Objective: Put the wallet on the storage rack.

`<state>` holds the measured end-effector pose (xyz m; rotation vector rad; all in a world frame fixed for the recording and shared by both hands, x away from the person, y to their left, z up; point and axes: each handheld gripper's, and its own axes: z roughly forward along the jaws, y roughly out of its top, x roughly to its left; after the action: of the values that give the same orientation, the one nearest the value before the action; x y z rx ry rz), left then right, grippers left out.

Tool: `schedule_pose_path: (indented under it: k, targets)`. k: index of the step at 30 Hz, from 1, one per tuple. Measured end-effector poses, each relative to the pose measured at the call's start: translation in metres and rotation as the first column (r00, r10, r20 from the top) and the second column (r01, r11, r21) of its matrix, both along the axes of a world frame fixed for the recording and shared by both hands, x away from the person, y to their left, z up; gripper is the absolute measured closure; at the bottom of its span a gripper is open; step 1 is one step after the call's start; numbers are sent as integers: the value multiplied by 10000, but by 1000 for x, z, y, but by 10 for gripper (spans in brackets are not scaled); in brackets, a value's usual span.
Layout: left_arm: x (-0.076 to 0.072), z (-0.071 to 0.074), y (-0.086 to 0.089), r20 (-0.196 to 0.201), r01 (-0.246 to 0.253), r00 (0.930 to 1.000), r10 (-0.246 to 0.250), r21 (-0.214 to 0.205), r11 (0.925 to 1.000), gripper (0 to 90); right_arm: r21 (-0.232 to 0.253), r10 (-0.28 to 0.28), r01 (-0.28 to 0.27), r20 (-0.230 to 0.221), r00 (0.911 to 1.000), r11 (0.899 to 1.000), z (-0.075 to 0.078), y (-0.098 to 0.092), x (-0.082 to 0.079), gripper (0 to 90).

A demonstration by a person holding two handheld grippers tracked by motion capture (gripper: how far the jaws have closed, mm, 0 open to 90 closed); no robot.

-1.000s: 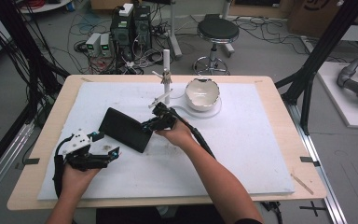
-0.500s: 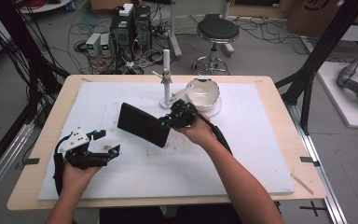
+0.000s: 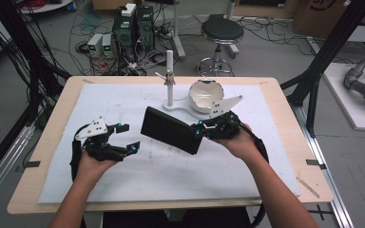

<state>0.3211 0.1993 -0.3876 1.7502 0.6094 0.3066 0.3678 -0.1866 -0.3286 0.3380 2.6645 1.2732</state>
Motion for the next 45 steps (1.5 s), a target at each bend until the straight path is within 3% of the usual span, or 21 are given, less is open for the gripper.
schedule_pose_path:
  k: [7,11,16,19,20,21,22,24,27,30,31,32,33,34,35,36,37,40,42,44,45]
  targets:
    - [6,3,-13,18,440,9990,-441,249,9987,155,28,447,-449,393,9982,9990,-1,-19,-16,839]
    - [4,0,-26,39,966,9953,-972,766,9924,155,150,907,-916,523,9945,9957,-6,-28,-25,839]
    - [5,-5,-39,-272,1682,9857,-1664,891,9817,155,334,1787,-1821,855,9802,9827,-16,-34,-34,839]
    - [6,-9,-49,-428,2171,9759,-2140,880,9722,168,319,1909,-1942,873,9777,9804,-18,-32,-35,839]
    - [6,-11,-54,-395,2527,9674,-2501,900,9633,338,382,1909,-1943,785,9785,9802,-19,-31,-34,838]
    - [6,-11,-54,-395,2527,9674,-2501,900,9633,409,382,1909,-1943,785,9785,9802,-19,-31,-34,838]
    - [6,-12,-57,-398,2671,9636,-2644,978,9587,409,423,1880,-1914,740,9794,9806,-19,-31,-33,837]
    - [7,-15,-59,-537,2727,9619,-2681,1210,9544,578,632,1740,-1769,497,9835,9822,-21,-32,-30,834]
    - [8,-19,-58,-514,3224,9466,-3184,1345,9370,711,1153,1423,-1383,-270,9895,9836,-30,-37,-24,825]
    - [5,-12,-61,-619,3652,9309,-3600,1423,9200,758,2272,785,-605,-712,9944,9720,-43,-47,-21,731]
    - [5,-12,-61,-619,3652,9309,-3600,1423,9200,759,2272,785,-605,-712,9944,9720,-43,-47,-21,731]
    - [3,-8,-61,-556,3516,9361,-3472,1684,9209,760,2812,88,143,-805,9967,9595,-45,-52,-21,574]
    - [3,-8,-61,-556,3516,9361,-3472,1684,9209,760,2812,88,143,-805,9967,9595,-45,-52,-21,574]
    - [3,-3,-58,-394,3380,9409,-3365,1776,9242,760,3038,-754,954,-769,9942,9479,-43,-58,-23,473]
    - [3,-3,-58,-394,3380,9409,-3365,1776,9242,760,3038,-754,954,-769,9942,9479,-43,-58,-23,473]
    - [3,3,-53,-235,3132,9491,-3139,1721,9340,760,3149,-1136,1289,-665,9913,9403,-41,-66,-27,427]
    - [3,3,-53,-235,3132,9491,-3139,1721,9340,760,3149,-1136,1289,-665,9913,9403,-41,-66,-27,427]
    - [4,17,-47,140,2616,9632,-2686,1835,9476,760,2991,-1753,1732,-200,9843,9384,-43,-83,-39,374]
    - [7,27,-45,285,2407,9674,-2515,2040,9489,760,3006,-2025,1982,-170,9791,9329,-46,-92,-43,346]
    - [14,41,-46,432,2091,9729,-2273,2563,9437,760,2942,-2427,2354,-123,9700,9263,-50,-101,-46,328]
    - [14,41,-46,432,2091,9729,-2273,2563,9437,760,2942,-2427,2354,-123,9700,9263,-50,-101,-46,328]
